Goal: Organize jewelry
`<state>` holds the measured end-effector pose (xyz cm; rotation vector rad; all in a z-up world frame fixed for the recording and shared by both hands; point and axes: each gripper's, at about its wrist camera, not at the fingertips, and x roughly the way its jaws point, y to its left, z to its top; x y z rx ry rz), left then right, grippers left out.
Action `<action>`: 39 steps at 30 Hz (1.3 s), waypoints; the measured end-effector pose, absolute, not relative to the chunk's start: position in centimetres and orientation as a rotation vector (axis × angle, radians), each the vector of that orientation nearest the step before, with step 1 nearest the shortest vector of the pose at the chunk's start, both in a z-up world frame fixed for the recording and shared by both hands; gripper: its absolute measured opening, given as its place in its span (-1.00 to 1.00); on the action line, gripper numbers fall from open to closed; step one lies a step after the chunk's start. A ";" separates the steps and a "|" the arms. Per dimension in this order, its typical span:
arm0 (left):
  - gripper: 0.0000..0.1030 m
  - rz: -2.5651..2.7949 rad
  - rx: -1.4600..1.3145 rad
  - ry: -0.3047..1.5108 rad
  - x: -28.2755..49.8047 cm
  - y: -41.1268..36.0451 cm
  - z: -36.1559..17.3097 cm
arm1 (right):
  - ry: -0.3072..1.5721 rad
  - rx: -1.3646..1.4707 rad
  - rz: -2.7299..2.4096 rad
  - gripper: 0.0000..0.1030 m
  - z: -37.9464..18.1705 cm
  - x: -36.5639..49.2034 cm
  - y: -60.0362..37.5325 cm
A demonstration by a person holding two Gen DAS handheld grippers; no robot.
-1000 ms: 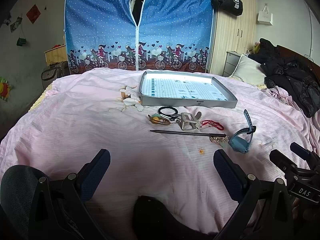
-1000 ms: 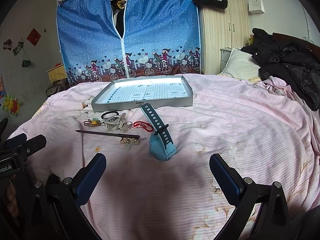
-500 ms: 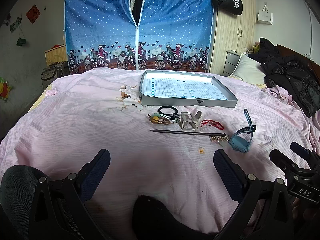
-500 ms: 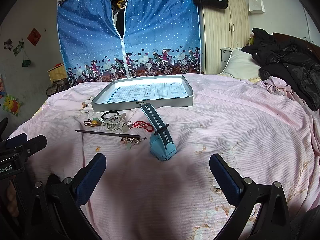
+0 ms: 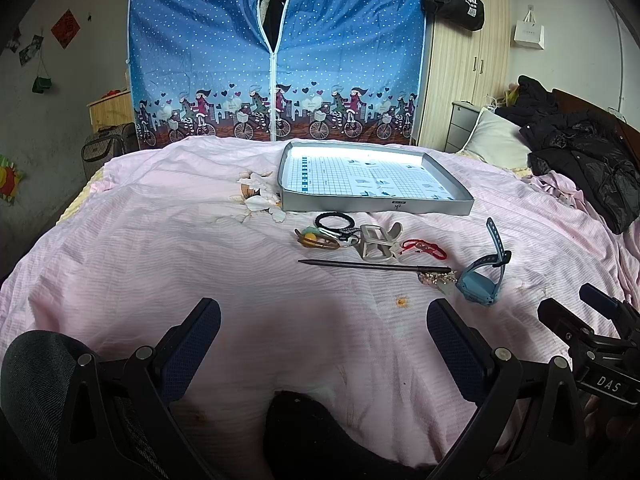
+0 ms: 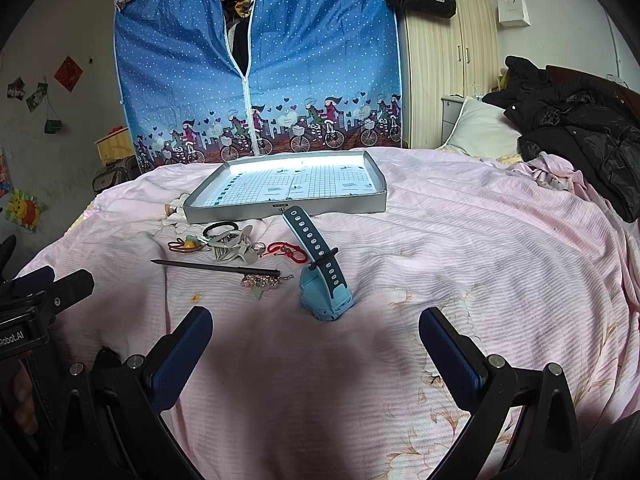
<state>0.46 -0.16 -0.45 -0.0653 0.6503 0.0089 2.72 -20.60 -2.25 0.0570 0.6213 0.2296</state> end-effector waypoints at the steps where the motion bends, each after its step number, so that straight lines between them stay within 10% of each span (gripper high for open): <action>1: 0.97 0.009 -0.065 0.650 0.5 -0.2 -0.5 | 0.621 0.057 0.230 1.00 -2.3 2.7 -20.6; 39: 0.96 -0.171 -0.001 0.749 4.0 -1.2 -0.7 | 0.784 0.186 0.321 1.00 -2.8 6.0 -23.8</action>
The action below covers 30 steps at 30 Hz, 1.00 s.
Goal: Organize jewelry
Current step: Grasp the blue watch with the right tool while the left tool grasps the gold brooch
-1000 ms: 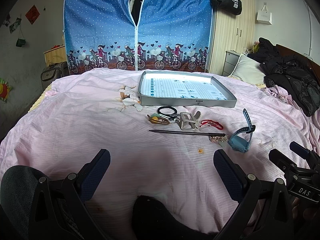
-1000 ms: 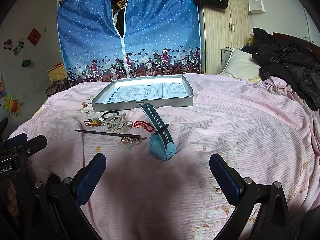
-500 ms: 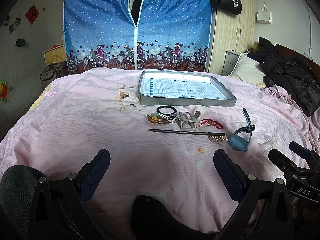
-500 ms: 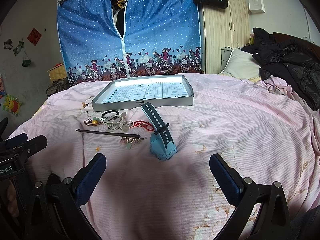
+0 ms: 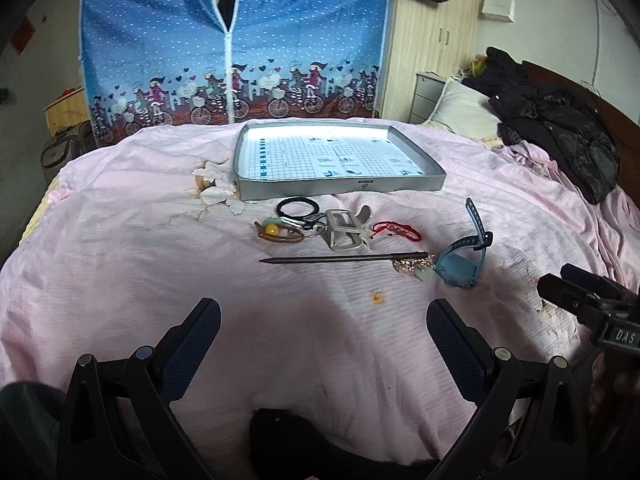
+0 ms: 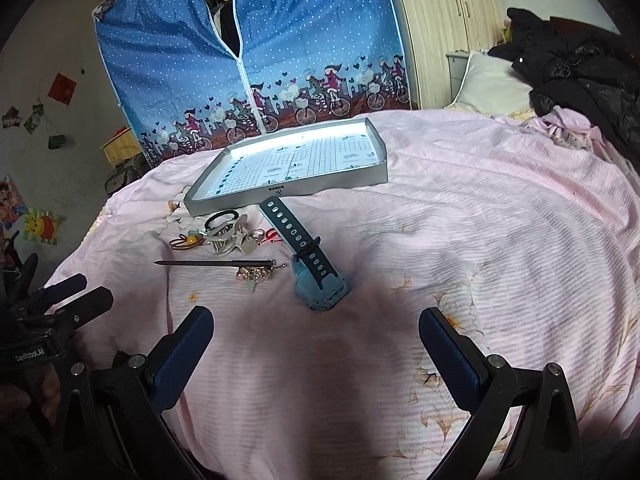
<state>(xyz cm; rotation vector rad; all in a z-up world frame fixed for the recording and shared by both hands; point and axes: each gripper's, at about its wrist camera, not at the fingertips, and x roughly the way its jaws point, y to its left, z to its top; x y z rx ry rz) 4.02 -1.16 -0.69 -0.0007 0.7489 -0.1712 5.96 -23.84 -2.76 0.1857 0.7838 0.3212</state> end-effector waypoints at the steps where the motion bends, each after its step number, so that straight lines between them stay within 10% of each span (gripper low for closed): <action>1: 0.96 -0.197 0.022 0.756 4.5 -1.4 -0.7 | 0.811 0.202 0.338 0.96 -3.1 6.6 -24.1; 12: 0.55 -0.475 0.142 0.839 12.1 -4.1 -3.1 | 1.034 0.202 0.479 0.25 -5.8 11.7 -24.4; 30: -0.33 -0.707 0.247 0.988 17.5 -5.9 -7.6 | 1.028 -0.048 0.567 -0.04 -8.1 15.8 -20.8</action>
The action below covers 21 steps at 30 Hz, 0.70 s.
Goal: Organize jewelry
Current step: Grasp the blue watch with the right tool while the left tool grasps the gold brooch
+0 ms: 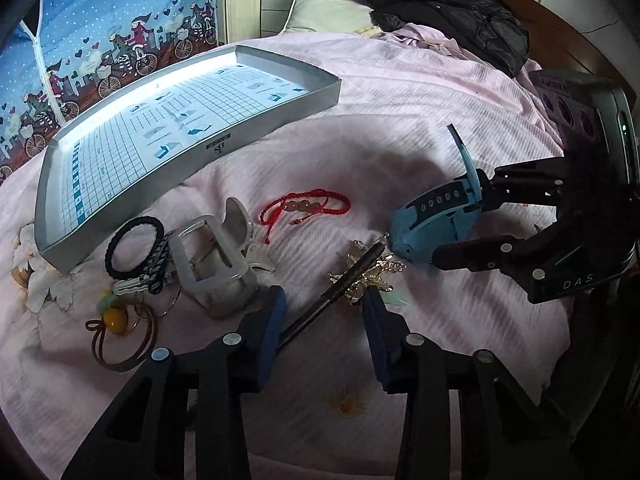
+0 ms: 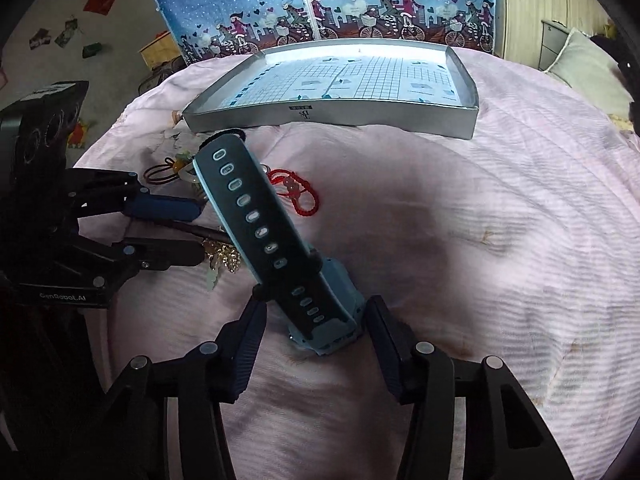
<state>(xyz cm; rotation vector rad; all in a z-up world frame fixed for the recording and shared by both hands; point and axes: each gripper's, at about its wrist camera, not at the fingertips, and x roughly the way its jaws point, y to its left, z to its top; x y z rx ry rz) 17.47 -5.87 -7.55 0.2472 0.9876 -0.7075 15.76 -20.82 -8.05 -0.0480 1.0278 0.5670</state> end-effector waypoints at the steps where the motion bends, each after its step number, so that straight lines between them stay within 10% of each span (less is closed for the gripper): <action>1: -0.35 -0.709 0.233 0.998 17.6 -5.8 -7.5 | 1.025 -0.058 0.572 -0.04 -8.1 15.8 -20.7; 21: -0.84 -0.672 0.195 1.118 16.5 -6.3 -7.2 | 1.037 -0.011 0.545 -0.07 -9.4 15.9 -21.0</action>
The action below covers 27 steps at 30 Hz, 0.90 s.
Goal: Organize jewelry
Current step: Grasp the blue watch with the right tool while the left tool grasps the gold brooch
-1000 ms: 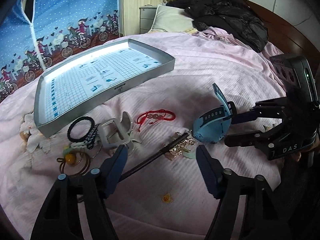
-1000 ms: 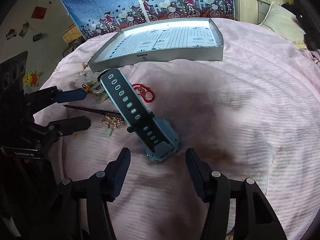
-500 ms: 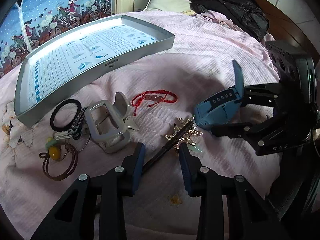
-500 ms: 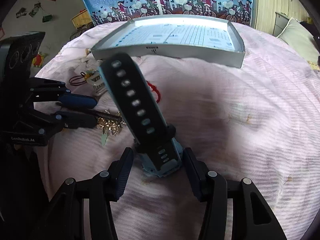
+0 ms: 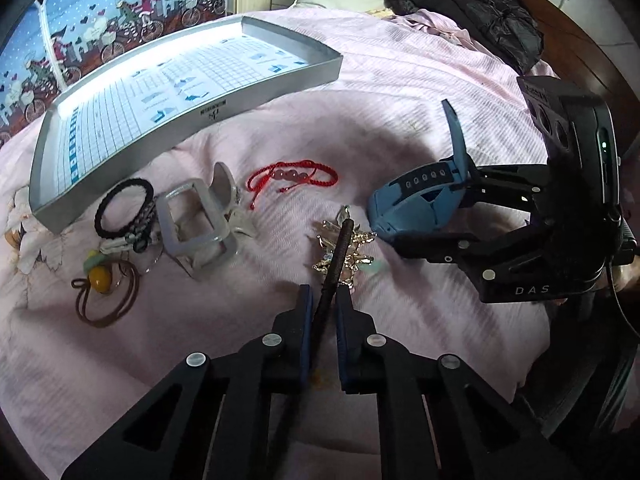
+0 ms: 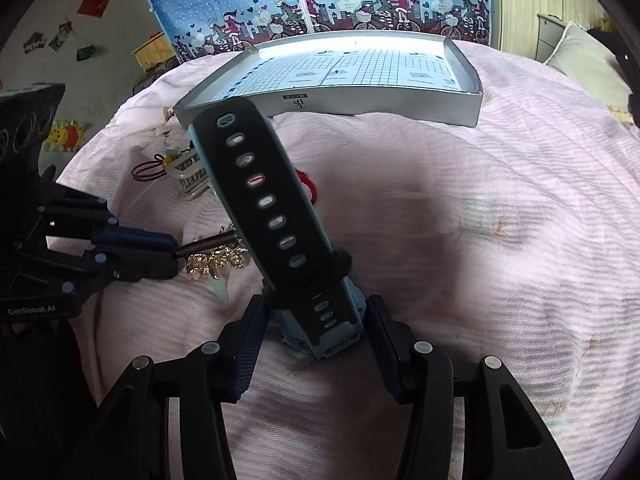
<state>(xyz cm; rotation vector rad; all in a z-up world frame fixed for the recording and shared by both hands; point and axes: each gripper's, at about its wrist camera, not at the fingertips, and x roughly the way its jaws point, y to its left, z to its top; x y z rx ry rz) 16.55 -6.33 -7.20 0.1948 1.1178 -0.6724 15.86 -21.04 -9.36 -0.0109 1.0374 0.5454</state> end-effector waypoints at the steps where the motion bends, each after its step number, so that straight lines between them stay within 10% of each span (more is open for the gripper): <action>1: -0.84 -0.675 0.187 1.126 16.6 -6.3 -7.2 | 1.039 -0.004 0.542 -0.07 -9.4 15.8 -21.1; 27: -0.94 -0.603 -0.017 0.992 15.4 -5.3 -5.0 | 0.954 0.192 0.570 -0.17 -8.0 14.5 -22.9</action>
